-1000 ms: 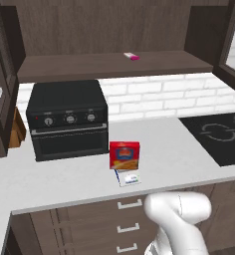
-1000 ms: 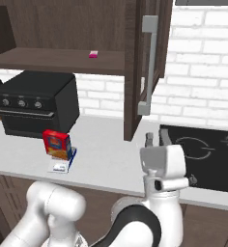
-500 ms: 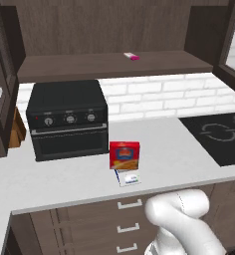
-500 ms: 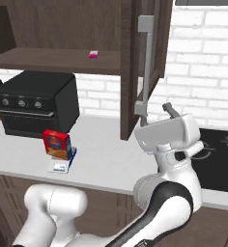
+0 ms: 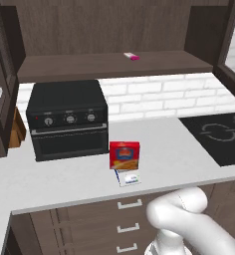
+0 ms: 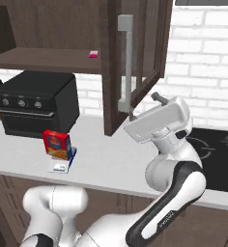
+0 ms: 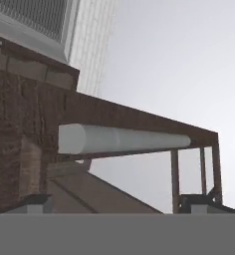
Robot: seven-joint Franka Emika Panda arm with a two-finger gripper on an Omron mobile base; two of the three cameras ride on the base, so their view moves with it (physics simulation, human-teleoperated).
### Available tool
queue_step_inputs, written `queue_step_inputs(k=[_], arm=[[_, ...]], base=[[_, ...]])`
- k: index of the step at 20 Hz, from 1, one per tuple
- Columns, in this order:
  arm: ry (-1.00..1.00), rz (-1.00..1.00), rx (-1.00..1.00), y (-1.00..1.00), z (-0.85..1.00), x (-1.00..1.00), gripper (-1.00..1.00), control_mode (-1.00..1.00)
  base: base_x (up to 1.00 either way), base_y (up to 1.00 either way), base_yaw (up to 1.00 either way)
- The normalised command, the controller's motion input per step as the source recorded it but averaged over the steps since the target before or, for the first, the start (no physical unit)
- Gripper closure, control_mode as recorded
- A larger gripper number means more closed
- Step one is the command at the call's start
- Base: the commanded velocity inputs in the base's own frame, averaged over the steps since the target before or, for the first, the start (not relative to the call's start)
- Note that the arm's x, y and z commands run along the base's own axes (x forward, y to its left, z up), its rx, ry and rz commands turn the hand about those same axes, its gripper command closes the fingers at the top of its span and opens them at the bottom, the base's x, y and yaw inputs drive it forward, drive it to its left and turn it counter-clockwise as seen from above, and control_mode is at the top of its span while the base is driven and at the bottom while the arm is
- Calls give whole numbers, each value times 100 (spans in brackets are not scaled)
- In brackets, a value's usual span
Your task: Pick the boxed food and place it on the digital scale for weighing, and close the cabinet.
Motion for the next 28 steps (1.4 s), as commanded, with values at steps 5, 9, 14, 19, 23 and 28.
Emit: queue_step_inputs(k=[5,9,14,19,23,28], arm=[[0,11,-13,100,31,78,-100,-100],[0,-5,-13,100,13,78,-100,-100],[1,-24,-11,100,0,94,-100,-100],[0,-36,-17,100,0,94,-100,-100],[0,-45,-24,96,0,98,-100,-100],[0,-47,-24,82,0,100,-100,-100]], base=[[0,0,0],[0,0,0],[0,0,0],[0,0,0],[0,0,0],[0,0,0]])
